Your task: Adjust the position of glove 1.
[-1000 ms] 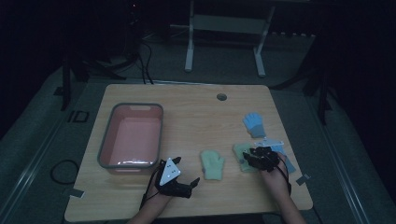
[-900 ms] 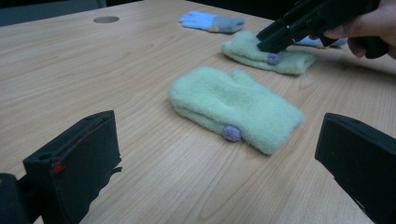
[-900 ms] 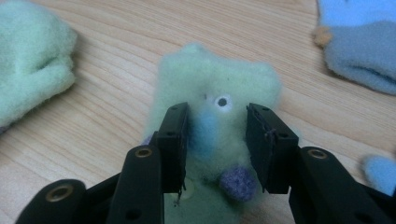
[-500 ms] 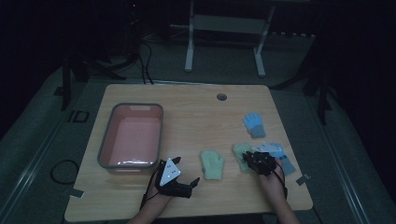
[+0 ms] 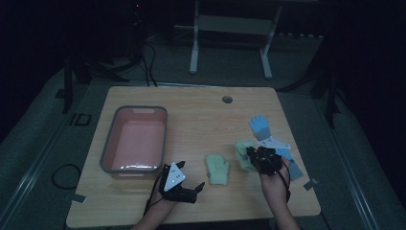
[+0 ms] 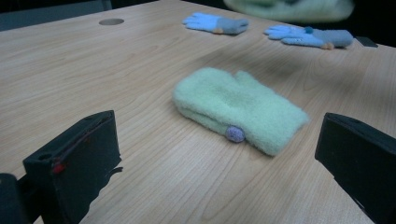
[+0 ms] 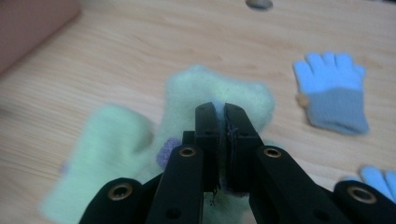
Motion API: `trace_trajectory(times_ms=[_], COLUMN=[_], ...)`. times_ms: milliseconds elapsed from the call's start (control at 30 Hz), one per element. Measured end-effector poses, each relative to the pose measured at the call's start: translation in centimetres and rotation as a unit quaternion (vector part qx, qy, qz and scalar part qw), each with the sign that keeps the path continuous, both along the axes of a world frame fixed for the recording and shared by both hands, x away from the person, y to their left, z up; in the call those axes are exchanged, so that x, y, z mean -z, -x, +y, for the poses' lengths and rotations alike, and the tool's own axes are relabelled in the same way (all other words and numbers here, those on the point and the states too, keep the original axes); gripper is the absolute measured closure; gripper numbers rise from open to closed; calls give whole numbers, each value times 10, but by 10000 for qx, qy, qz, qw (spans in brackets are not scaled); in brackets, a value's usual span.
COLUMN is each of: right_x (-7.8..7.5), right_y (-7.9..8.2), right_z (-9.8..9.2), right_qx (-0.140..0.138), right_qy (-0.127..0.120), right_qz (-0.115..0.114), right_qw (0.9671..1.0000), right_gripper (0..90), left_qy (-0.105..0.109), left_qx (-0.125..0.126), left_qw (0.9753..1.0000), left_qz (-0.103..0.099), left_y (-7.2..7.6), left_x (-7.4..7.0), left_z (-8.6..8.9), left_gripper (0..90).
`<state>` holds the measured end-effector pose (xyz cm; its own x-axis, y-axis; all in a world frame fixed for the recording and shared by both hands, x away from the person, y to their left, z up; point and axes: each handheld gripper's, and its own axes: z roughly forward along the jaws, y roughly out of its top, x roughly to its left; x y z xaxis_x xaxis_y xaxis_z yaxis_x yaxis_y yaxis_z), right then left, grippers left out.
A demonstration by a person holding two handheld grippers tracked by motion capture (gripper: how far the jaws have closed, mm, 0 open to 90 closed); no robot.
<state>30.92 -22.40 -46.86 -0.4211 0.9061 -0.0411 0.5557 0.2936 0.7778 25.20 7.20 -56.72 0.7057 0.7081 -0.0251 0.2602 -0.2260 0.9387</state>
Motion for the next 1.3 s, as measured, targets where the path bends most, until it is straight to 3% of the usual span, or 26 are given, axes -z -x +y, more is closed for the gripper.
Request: trace_trajectory(times_ms=[167,333,700,767,1300], right_x=[-18,-17,15,21,57], right_y=[12,17,17,17,11], right_z=[29,52,83,87,89], right_qx=[-113,-198,-254,-239,-182], right_qy=[-81,-162,-44,81,180], right_qz=[-119,6,321,324,681], right_qw=[9998,9997,9992,9992,9974], right_gripper=[855,855,854,854,847], left_qy=[-5,-27,-43,-41,-38], left_qx=[8,41,60,61,64], left_qw=[10000,10000,10000,10000,10000], left_qz=[1,5,-8,-5,27], left_y=[0,0,0,0,0], left_x=[0,0,0,0,0], left_z=[0,0,0,0,0], left_gripper=[2,2,2,2,2])
